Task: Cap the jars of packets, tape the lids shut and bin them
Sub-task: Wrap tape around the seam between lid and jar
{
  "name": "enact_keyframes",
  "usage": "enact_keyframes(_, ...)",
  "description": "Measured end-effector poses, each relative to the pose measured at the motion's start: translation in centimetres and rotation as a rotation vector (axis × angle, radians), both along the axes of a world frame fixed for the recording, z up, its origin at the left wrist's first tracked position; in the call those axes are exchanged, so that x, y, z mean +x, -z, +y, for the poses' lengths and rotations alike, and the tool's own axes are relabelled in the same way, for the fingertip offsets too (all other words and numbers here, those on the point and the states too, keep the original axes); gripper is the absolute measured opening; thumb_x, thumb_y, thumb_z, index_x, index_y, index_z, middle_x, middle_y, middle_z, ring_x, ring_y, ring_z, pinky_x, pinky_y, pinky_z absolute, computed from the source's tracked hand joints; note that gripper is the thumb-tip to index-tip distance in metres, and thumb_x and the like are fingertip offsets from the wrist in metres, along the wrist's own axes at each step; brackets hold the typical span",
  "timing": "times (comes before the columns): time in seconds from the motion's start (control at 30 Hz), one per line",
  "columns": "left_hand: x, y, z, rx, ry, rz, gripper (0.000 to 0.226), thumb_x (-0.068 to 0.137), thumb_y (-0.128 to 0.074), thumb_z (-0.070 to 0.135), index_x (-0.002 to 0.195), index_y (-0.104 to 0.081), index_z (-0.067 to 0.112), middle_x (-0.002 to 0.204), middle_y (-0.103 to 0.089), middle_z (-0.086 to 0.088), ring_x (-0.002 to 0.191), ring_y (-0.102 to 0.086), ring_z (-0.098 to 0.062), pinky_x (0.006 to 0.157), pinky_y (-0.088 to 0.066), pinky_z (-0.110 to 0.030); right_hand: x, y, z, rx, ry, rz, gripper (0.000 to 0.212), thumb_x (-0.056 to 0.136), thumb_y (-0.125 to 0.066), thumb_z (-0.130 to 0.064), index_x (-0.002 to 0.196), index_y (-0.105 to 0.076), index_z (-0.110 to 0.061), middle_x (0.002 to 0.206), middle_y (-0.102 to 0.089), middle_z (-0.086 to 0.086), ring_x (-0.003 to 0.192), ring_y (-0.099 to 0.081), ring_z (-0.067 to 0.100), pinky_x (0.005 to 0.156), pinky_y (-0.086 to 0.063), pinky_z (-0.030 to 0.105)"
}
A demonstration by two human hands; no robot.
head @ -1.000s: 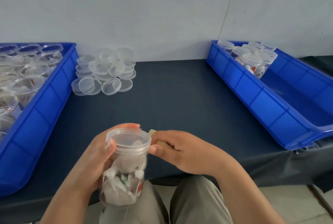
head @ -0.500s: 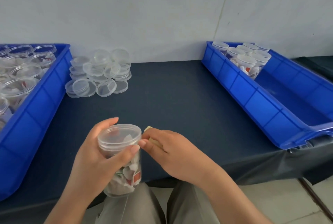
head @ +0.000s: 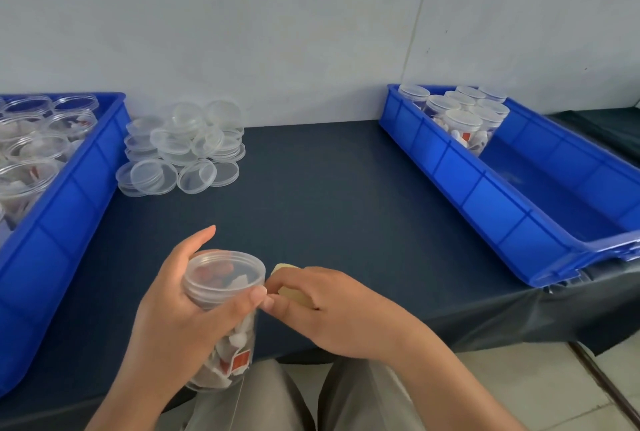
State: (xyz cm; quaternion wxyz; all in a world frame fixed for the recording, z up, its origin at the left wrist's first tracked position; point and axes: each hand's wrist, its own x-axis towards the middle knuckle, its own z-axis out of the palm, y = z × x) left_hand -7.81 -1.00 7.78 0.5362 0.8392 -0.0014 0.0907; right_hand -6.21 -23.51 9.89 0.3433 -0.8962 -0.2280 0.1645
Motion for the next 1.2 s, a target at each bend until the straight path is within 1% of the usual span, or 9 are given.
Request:
enact_keyframes(0.1, 0.1, 0.3, -0.3, -0.011, -0.011, 0.004, 0.100, 0.050, -0.077, 0.086, 0.141, -0.048, 0.057, 0.119, -0.061, 0.038, 0.107, -0.059, 0.015, 0.082, -0.048, -0.021, 0.1, -0.1, -0.6, -0.008, -0.026, 0.008, 0.038, 0.108, -0.038, -0.065, 0.126, -0.060, -0.040, 0.119, -0.065, -0.020, 0.112, -0.058, 0.004, 0.099, -0.050, 0.032)
enact_keyframes(0.3, 0.7, 1.0, -0.2, -0.029, -0.029, 0.047, 0.095, 0.049, -0.076, 0.083, 0.137, -0.053, 0.057, 0.115, -0.063, 0.040, 0.101, -0.062, 0.014, 0.082, -0.052, -0.028, 0.1, -0.5, -1.2, 0.085, -0.066, 0.012, 0.025, 0.113, -0.043, -0.048, 0.120, -0.065, -0.037, 0.107, -0.064, -0.031, 0.103, -0.059, -0.006, 0.084, -0.041, 0.009)
enact_keyframes(0.43, 0.9, 0.9, -0.1, -0.063, -0.031, 0.055, 0.087, 0.050, -0.077, 0.081, 0.132, -0.055, 0.062, 0.112, -0.064, 0.039, 0.097, -0.066, 0.012, 0.078, -0.055, -0.030, 0.6, -1.0, -1.8, 0.053, -0.105, -0.006, 0.025, 0.114, -0.046, -0.044, 0.118, -0.067, -0.031, 0.095, -0.059, -0.032, 0.090, -0.057, -0.008, 0.079, -0.037, 0.004)
enact_keyframes(0.57, 1.0, 0.8, -0.4, -0.162, 0.052, 0.156, 0.083, 0.047, -0.085, 0.080, 0.125, -0.061, 0.064, 0.109, -0.071, 0.029, 0.093, -0.077, -0.005, 0.071, -0.062, -0.030, 1.3, -0.8, -1.3, -0.040, -0.005, -0.112, 0.023, 0.111, -0.051, -0.043, 0.117, -0.070, -0.032, 0.102, -0.065, -0.022, 0.097, -0.059, 0.001, 0.082, -0.041, 0.013)
enact_keyframes(0.67, 1.1, 1.0, -0.3, -0.198, 0.110, 0.172, 0.090, 0.042, -0.090, 0.083, 0.125, -0.062, 0.061, 0.112, -0.073, 0.022, 0.097, -0.077, -0.009, 0.069, -0.063, -0.027, 1.2, -0.3, -0.7, -0.089, 0.061, -0.192, 0.022, 0.109, -0.050, -0.048, 0.117, -0.069, -0.039, 0.106, -0.067, -0.010, 0.095, -0.062, 0.011, 0.086, -0.050, 0.031)
enact_keyframes(0.87, 1.5, 1.7, -0.5, -0.003, 0.002, 0.046, 0.088, 0.051, -0.087, 0.076, 0.131, -0.055, 0.058, 0.120, -0.062, 0.033, 0.107, -0.064, 0.006, 0.077, -0.055, -0.019, 0.7, 0.9, 0.7, -0.120, 0.168, -0.269, 0.023, 0.110, -0.046, -0.044, 0.119, -0.067, -0.041, 0.105, -0.060, -0.004, 0.089, -0.060, 0.016, 0.077, -0.050, 0.034)
enact_keyframes(0.97, 1.2, 1.9, -1.2, 0.082, -0.083, -0.042, 0.086, 0.055, -0.082, 0.080, 0.131, -0.055, 0.051, 0.119, -0.061, 0.035, 0.109, -0.060, 0.011, 0.078, -0.048, -0.013, 0.5, 1.3, 1.2, -0.219, 0.185, -0.365, 0.025, 0.110, -0.041, -0.043, 0.118, -0.065, -0.039, 0.097, -0.053, -0.002, 0.073, -0.056, 0.015, 0.063, -0.051, 0.035)
enact_keyframes(1.07, 0.7, 2.1, -2.2, 0.205, -0.207, -0.161, 0.077, 0.061, -0.082, 0.075, 0.126, -0.057, 0.045, 0.116, -0.064, 0.030, 0.106, -0.062, 0.007, 0.079, -0.045, -0.013, 0.2, 1.5, 2.3, -0.351, 0.236, -0.463, 0.025, 0.110, -0.034, -0.043, 0.108, -0.058, -0.033, 0.095, -0.043, 0.000, 0.062, -0.049, 0.017, 0.052, -0.047, 0.035)
enact_keyframes(1.2, 0.6, 1.2, -3.0, 0.343, -0.277, -0.263, 0.060, 0.066, -0.091, 0.063, 0.113, -0.062, 0.038, 0.108, -0.065, 0.022, 0.096, -0.060, 0.000, 0.075, -0.041, -0.014, 1.3, 2.0, 3.3, -0.329, 0.305, -0.456, 0.016, 0.108, -0.041, -0.035, 0.103, -0.055, -0.029, 0.097, -0.045, 0.002, 0.061, -0.055, 0.022, 0.050, -0.047, 0.035)
